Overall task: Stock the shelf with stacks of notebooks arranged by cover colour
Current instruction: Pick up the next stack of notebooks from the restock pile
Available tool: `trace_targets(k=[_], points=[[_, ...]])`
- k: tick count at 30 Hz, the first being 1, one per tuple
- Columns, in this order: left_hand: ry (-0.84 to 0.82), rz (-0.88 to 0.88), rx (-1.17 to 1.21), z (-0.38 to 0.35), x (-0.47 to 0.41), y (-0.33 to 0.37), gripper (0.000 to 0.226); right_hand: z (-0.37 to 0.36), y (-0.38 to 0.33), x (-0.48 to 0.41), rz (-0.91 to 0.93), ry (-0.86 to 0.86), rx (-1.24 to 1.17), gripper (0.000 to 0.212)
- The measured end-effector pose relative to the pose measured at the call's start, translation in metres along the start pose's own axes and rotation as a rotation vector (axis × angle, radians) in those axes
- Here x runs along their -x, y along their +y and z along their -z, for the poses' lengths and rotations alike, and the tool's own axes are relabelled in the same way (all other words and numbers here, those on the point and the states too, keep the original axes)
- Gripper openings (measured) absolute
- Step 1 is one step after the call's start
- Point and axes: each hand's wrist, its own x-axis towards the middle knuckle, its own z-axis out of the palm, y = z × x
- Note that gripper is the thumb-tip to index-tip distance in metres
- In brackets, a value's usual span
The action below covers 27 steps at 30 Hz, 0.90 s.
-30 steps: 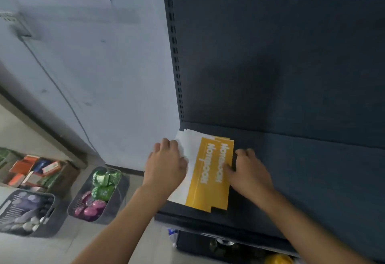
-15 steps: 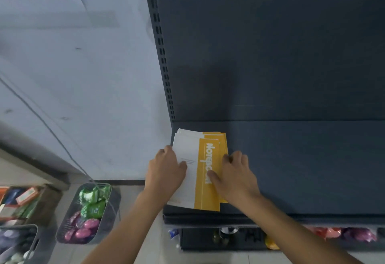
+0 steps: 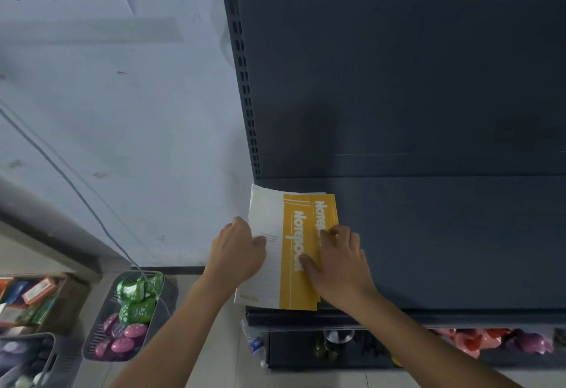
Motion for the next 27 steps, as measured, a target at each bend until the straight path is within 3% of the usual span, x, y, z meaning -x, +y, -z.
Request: trace_targets(k=[8, 15, 21, 24, 27], points=[[0.005, 0.019, 0.11, -0.006, 0.005, -0.006, 0.019, -0.004, -0.006, 0.007, 0.027, 0.036, -0.003, 0.074], [0.069, -0.037, -0.034, -0.001, 0.007, -0.013, 0.025, -0.004, -0.011, 0.008, 0.017, 0.026, -0.103, 0.047], [0.008, -0.099, 0.156, 0.003, 0.011, 0.001, 0.026, 0.004, -0.006, -0.002, -0.12, 0.021, -0.191, 0.057], [-0.036, -0.162, 0.279, 0.005, 0.014, 0.012, 0.029, 0.015, -0.002, -0.007, -0.218, -0.011, -0.475, 0.056], [-0.058, -0.207, 0.421, 0.002, 0.013, 0.026, 0.027, 0.033, 0.006, -0.007, -0.301, -0.012, -0.831, 0.029]])
